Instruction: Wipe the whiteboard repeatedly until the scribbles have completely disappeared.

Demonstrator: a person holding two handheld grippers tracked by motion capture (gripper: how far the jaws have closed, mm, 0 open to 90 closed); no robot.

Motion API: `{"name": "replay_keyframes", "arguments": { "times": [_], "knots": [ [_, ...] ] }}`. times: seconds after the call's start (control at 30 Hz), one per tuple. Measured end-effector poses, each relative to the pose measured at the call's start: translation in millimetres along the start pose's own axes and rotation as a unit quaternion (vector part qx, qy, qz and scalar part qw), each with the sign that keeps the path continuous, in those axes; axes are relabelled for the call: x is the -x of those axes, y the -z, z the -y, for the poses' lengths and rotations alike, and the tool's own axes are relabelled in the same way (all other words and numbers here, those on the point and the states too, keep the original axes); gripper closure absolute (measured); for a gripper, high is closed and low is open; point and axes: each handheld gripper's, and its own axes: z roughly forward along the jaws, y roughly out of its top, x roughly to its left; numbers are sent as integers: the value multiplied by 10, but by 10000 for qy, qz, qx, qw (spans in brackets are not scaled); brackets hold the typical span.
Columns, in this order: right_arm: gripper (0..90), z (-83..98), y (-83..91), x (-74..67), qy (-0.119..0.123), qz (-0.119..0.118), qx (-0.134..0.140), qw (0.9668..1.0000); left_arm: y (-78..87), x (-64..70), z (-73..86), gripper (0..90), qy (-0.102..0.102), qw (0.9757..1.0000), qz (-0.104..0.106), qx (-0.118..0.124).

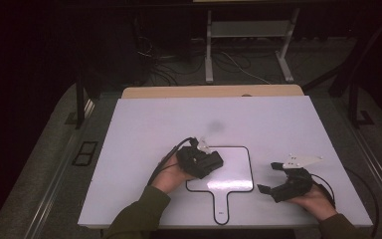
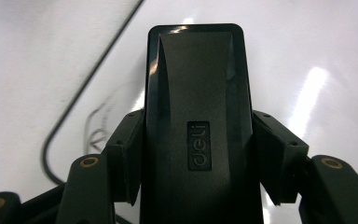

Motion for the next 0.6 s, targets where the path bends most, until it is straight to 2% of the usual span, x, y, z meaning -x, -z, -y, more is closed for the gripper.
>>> {"name": "replay_keyframes", "arguments": {
  "times": [0.13,0.53,0.6],
  "knots": [
    [0,-1,6,2,1,8,22,10000,-19,-85,-20,399,53,9999,-129,-18],
    [0,0,7,7,-27,17,11,10000,-32,-382,-5,399,341,9991,-268,-14],
    [0,1,7,9,-33,14,9,10000,-29,-410,-9,399,319,9990,-305,-58]
  ]
}}
